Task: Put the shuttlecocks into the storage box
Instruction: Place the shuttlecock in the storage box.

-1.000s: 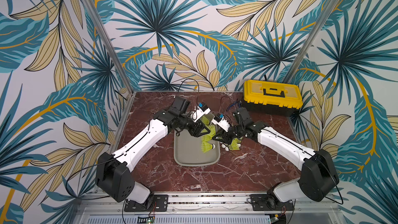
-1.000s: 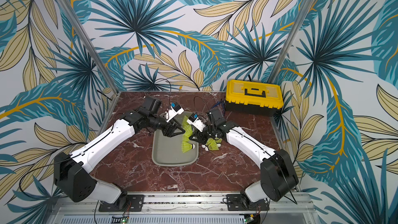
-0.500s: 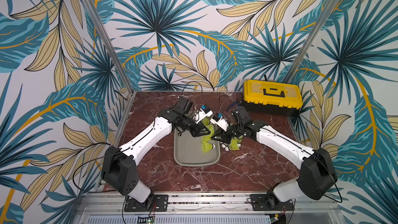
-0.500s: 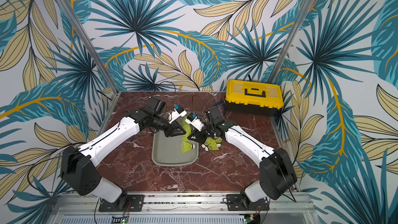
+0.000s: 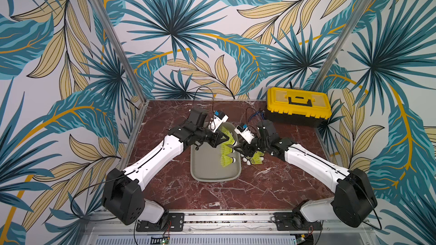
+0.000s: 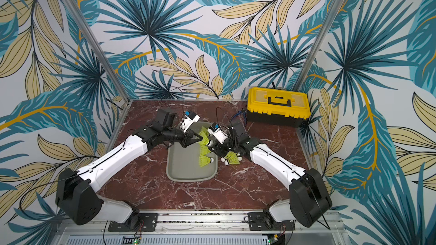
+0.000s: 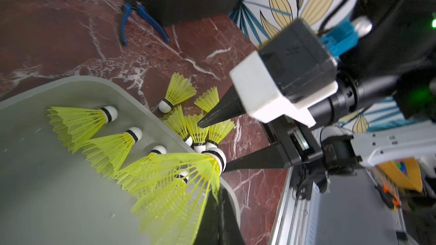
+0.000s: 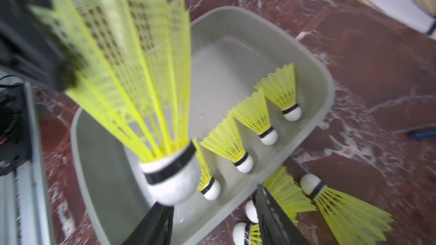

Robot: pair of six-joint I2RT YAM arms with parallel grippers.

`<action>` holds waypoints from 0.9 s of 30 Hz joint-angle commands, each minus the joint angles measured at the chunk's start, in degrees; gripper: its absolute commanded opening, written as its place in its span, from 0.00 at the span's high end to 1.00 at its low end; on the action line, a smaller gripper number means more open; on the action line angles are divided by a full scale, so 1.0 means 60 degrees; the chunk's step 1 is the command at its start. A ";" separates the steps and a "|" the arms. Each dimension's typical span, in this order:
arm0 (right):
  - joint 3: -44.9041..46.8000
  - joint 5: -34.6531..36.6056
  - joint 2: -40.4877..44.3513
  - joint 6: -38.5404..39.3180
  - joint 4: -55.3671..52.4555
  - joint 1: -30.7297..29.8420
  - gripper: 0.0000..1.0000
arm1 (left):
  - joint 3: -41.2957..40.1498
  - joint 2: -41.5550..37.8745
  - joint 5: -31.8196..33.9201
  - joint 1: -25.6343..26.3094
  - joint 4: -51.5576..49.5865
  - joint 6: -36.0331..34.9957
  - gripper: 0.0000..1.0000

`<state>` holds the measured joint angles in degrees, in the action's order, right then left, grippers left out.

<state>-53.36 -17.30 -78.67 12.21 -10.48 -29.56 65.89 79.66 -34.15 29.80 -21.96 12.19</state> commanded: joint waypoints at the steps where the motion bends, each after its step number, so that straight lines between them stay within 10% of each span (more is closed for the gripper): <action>1: 0.0591 0.1842 0.0509 -0.0505 0.1438 -0.0038 0.42 | -0.0878 -0.0697 0.0942 0.0056 0.2042 0.2313 1.00; 10: 0.1666 0.4264 0.1347 -0.0892 0.2323 -0.0039 0.41 | -0.2785 -0.1939 0.2154 0.0814 0.2817 0.5438 1.00; 27: 0.2344 0.5128 0.1950 -0.1004 0.2522 -0.0031 0.41 | -0.5145 -0.2663 0.3531 0.2288 0.3479 0.8160 1.00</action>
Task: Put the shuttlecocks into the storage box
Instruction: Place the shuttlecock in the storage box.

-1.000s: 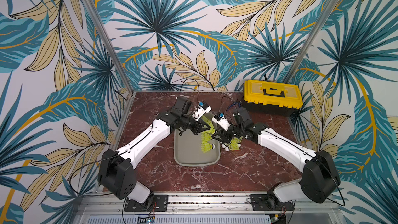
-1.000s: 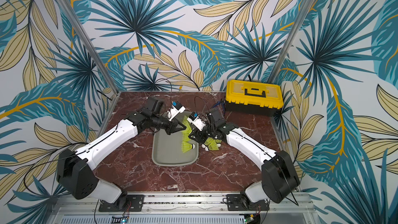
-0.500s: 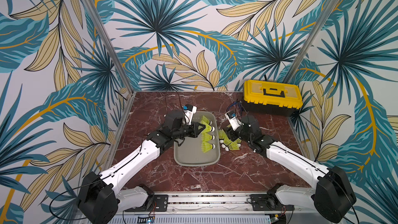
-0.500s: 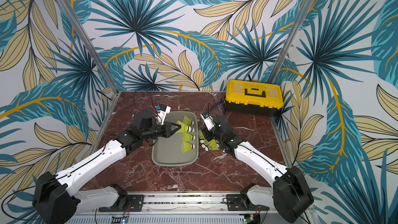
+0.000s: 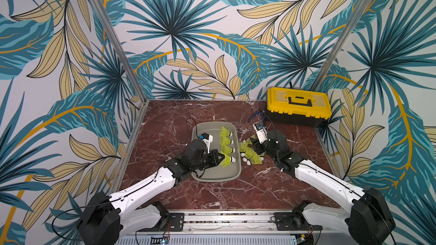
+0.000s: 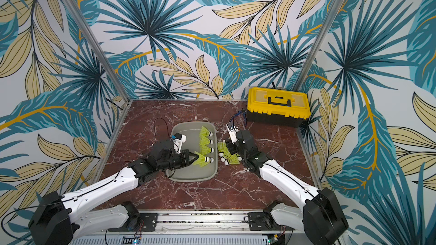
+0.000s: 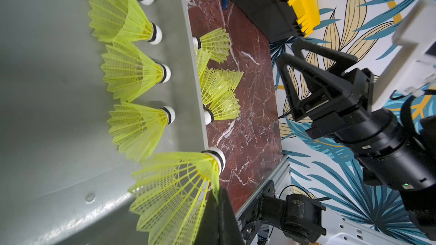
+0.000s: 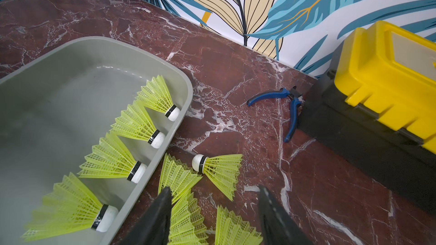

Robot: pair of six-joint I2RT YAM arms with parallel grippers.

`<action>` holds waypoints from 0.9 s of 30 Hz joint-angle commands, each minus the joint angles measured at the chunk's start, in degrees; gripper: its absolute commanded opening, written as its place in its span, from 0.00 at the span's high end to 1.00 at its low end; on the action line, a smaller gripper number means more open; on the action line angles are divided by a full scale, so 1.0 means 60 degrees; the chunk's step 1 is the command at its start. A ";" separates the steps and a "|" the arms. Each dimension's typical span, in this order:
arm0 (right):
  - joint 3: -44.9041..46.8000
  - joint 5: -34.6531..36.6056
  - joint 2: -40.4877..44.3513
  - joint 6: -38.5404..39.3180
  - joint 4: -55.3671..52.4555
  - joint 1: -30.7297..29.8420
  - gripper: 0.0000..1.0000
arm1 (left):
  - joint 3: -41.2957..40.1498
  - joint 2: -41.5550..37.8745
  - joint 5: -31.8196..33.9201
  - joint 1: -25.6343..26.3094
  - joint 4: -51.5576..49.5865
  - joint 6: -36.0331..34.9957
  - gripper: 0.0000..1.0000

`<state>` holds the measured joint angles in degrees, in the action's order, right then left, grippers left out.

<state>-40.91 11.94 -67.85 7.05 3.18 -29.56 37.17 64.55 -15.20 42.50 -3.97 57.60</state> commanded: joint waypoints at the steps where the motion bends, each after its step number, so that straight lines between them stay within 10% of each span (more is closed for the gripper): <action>1: 0.0281 0.0263 0.0161 -0.0150 0.0232 -0.0025 0.41 | -0.0501 -0.0175 0.0454 0.0236 0.0570 0.0759 1.00; 27: 0.0431 0.0278 0.0191 -0.0252 0.0232 -0.0017 0.41 | -0.1286 0.0418 0.0833 0.0757 0.1253 0.1861 1.00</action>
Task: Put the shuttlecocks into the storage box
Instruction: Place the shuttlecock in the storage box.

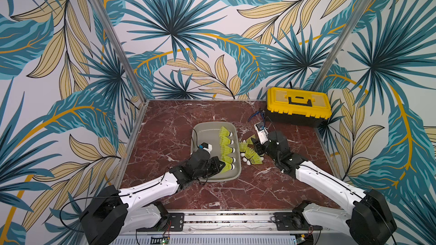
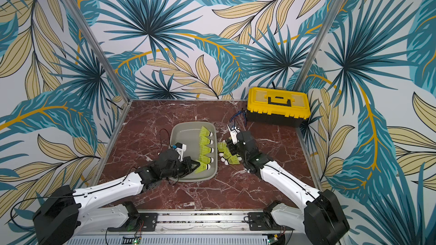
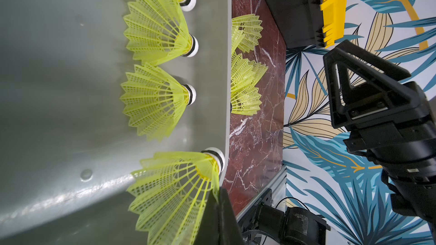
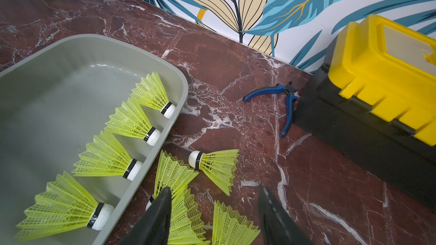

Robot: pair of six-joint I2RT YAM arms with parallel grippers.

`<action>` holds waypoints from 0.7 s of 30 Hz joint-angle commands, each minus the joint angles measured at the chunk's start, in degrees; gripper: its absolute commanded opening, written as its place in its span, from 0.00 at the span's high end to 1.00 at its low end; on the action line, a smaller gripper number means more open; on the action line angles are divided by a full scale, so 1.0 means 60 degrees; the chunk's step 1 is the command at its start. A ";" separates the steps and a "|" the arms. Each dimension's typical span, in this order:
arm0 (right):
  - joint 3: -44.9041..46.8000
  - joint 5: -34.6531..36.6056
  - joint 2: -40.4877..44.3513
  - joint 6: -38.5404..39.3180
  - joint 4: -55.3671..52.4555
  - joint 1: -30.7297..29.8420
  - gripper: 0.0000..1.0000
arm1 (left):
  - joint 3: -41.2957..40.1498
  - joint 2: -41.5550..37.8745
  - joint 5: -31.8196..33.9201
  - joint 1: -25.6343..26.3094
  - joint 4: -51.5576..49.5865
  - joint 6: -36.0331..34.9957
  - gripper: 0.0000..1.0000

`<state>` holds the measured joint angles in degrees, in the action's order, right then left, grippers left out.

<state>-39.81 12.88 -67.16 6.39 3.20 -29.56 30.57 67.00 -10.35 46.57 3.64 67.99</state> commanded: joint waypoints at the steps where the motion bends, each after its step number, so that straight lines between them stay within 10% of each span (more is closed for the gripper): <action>1: 0.0249 0.0123 0.0061 -0.0143 0.0243 -0.0031 0.41 | -0.0200 0.0031 0.0033 0.0090 -0.0060 0.0185 1.00; 21: 0.0322 0.0183 0.0104 -0.0179 0.0228 -0.0024 0.41 | -0.0363 0.1033 -0.0141 0.0165 0.0774 0.0753 1.00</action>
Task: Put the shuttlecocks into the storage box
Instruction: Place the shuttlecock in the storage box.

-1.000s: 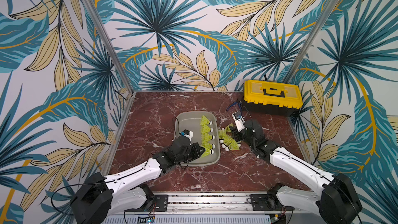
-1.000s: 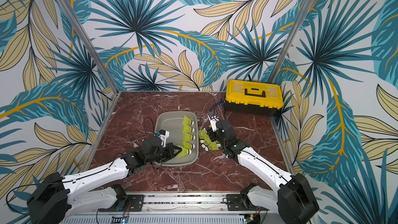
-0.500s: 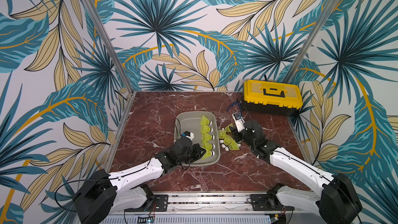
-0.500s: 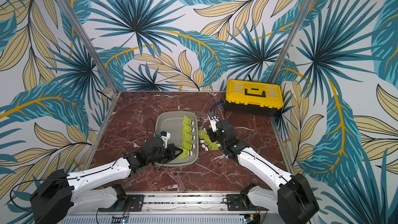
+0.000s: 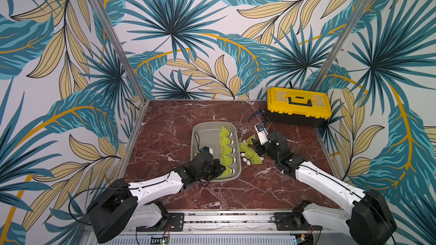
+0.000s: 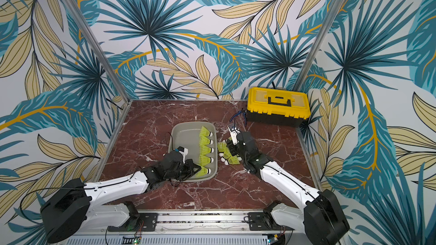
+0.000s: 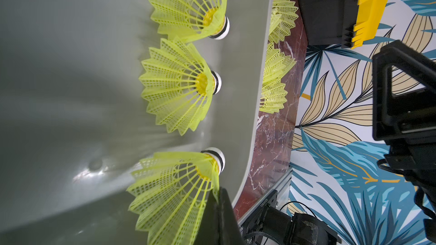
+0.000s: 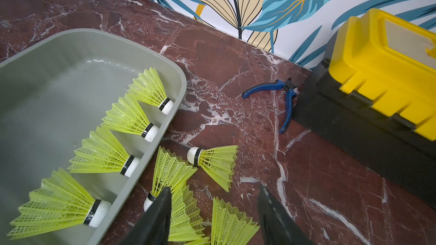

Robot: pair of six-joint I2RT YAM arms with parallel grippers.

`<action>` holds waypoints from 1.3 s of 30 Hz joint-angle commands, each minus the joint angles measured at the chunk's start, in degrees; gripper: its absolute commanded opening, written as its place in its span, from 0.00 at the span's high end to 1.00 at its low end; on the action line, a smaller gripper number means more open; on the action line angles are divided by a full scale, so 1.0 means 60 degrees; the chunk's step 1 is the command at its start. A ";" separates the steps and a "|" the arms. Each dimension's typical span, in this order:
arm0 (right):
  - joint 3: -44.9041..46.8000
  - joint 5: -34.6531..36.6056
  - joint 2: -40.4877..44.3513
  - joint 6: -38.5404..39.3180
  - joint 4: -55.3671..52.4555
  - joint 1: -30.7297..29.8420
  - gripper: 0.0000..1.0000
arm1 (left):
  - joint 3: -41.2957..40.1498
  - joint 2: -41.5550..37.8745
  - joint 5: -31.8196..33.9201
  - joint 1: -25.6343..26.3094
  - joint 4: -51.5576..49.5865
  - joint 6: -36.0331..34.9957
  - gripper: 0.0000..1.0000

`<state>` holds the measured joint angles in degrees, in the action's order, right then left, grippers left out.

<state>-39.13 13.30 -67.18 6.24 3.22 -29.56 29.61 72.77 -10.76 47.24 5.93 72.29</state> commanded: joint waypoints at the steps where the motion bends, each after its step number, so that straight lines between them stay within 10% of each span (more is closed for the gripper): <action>1: 0.0209 0.0112 0.0107 -0.0177 0.0231 -0.0014 0.41 | -0.0206 0.0122 -0.0055 0.0052 0.0425 0.0047 1.00; 19: 0.0224 0.0112 0.0093 -0.0176 0.0223 -0.0020 0.41 | -0.0203 0.1201 -0.0172 0.0056 0.1235 0.0106 1.00; 39: 0.0224 0.0343 0.0267 -0.0139 0.0176 -0.0020 0.41 | 0.0012 0.0648 0.0448 0.0055 -0.0095 -0.0299 0.37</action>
<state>-39.07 14.06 -67.07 6.00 3.22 -29.56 29.61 78.72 -10.15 47.44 9.80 72.10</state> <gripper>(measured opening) 0.590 0.615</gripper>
